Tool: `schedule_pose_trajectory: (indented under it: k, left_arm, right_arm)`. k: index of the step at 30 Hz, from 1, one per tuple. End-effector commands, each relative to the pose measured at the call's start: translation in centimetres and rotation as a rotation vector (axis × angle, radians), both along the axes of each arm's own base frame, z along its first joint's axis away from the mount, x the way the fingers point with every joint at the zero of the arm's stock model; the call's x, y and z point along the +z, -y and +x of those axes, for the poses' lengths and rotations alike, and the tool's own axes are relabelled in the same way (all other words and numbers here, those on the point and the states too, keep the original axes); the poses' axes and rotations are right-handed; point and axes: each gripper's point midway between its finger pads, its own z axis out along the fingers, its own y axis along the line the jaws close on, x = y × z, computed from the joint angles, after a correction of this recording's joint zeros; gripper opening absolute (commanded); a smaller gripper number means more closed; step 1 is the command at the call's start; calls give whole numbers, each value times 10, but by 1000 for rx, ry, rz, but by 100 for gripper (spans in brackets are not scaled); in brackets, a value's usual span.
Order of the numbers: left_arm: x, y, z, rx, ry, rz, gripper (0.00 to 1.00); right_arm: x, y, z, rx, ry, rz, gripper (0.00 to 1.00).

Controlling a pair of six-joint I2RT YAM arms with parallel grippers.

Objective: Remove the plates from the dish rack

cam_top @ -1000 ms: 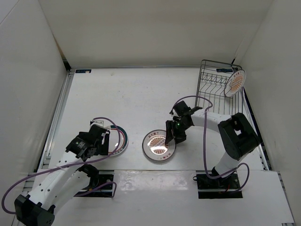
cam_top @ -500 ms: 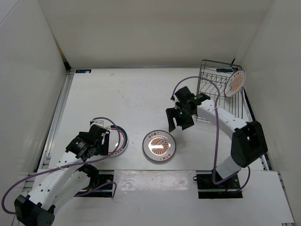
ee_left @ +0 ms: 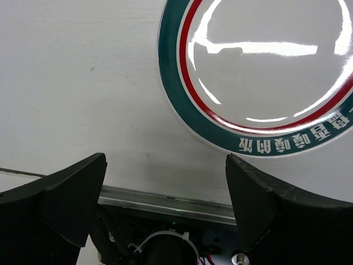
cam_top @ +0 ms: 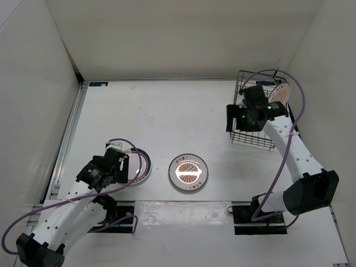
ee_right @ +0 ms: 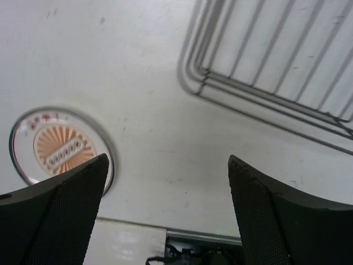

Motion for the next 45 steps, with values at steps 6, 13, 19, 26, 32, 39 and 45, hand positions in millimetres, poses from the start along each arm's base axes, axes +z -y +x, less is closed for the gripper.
schedule_pose_trajectory:
  k: [6, 13, 19, 26, 32, 39, 45]
  left_arm:
    - [9, 2, 6, -2, 27, -9, 100]
    - [11, 4, 7, -4, 51, -26, 100]
    - [9, 7, 8, -21, 45, -32, 100]
    - [10, 6, 7, -18, 48, -31, 100]
    - [10, 7, 9, -21, 60, -40, 100]
    - [8, 8, 9, -27, 38, -28, 100]
    - [7, 9, 10, -34, 38, -33, 100]
  right_arm:
    - [29, 57, 58, -435, 19, 260, 88]
    - [89, 120, 144, -611, 238, 268, 86]
    - [106, 180, 202, -779, 301, 267, 82]
    - [82, 225, 229, -848, 308, 250, 74]
    - [68, 251, 225, -892, 285, 219, 72]
    - [53, 265, 219, -917, 247, 209, 69]
    - [29, 278, 206, -954, 183, 153, 67]
